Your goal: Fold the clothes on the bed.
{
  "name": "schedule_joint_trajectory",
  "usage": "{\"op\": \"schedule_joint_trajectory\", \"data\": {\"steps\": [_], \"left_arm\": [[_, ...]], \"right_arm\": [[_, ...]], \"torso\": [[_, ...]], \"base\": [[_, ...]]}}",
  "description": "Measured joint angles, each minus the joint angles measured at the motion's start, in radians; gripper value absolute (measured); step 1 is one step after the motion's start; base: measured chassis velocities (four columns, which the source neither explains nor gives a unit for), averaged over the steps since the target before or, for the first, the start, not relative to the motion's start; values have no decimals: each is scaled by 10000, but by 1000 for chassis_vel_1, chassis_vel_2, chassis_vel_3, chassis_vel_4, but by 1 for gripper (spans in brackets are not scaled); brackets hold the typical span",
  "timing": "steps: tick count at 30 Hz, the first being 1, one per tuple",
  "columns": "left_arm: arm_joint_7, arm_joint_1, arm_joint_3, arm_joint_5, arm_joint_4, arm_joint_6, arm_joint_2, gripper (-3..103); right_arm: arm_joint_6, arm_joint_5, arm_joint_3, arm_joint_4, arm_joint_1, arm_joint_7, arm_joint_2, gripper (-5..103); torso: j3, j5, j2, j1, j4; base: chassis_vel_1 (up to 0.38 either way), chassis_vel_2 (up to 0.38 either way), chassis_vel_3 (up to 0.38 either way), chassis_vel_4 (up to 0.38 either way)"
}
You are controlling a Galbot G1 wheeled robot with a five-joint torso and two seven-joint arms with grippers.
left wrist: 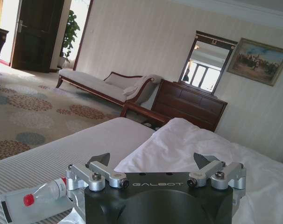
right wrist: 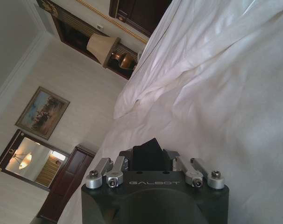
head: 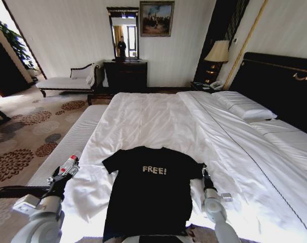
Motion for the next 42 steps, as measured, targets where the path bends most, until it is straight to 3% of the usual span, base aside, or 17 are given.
{"op": "schedule_joint_trajectory", "data": {"steps": [5, 6, 8, 10, 20, 23, 24, 27, 29, 32, 36, 42], "left_arm": [[-22, 22, 35, -1, 0, 0, 12, 100], [-24, 33, 54, -2, -1, 0, 17, 100], [-27, 39, 64, -1, -2, 0, 23, 100], [-39, 43, 85, 0, -10, 0, 41, 100], [-56, 149, 132, 50, -74, 5, 57, 100], [-57, 174, 146, 93, -83, 5, 63, 100], [-57, 174, 146, 93, -83, 5, 63, 100], [-59, 182, 157, 121, -92, 5, 54, 100], [-59, 182, 172, 140, -89, 5, 48, 100], [-64, 174, 359, 355, -32, -3, -6, 100], [-78, 138, 583, 586, -43, -14, -61, 100], [-100, 185, 614, 649, -102, -29, -84, 100]], "right_arm": [[106, 106, 3, -151, 81, -403, 61, 28], [122, 145, 5, -95, 62, -487, 78, 17], [128, 155, 5, -50, 52, -523, 84, 17], [141, 160, 17, 54, 27, -563, 91, 7], [228, 69, 124, -38, -57, -518, 85, -3], [304, -5, 191, 115, -275, -362, 113, 12], [304, -5, 191, 115, -275, -362, 113, 12], [293, -180, 229, 1193, -879, 651, 261, 28], [271, -240, 221, 1489, -1048, 953, 307, 28], [165, -544, 76, 2576, -1700, 1895, 559, 44], [94, -693, -35, 2806, -1782, 2212, 666, 55], [-71, -951, -99, 2504, -1626, 2460, 659, 82]], "torso": [[0, 0, 0, 0, 0], [0, 0, 0, 0, -1], [0, 0, 0, 0, -1], [-1, -1, 0, 0, 0], [0, 0, 0, 0, 0], [0, 1, -1, 0, 0], [0, 1, -1, 0, 0], [0, -1, -1, 0, -1], [-1, -1, -1, 0, -1], [-1, -3, 0, -1, -3], [-1, -2, 0, -1, 0], [-1, 1, -1, 0, -1]], "base": [[0, 0, 0, 0], [0, 0, 0, 0], [0, 0, 0, 0], [0, 0, 0, 0], [0, 0, 0, 0], [0, 0, 0, 0], [0, 0, 0, 0], [0, 0, 0, 0], [0, 0, 0, 0], [0, 0, 0, 0], [0, 0, 0, 0], [0, 0, 0, 0]]}}
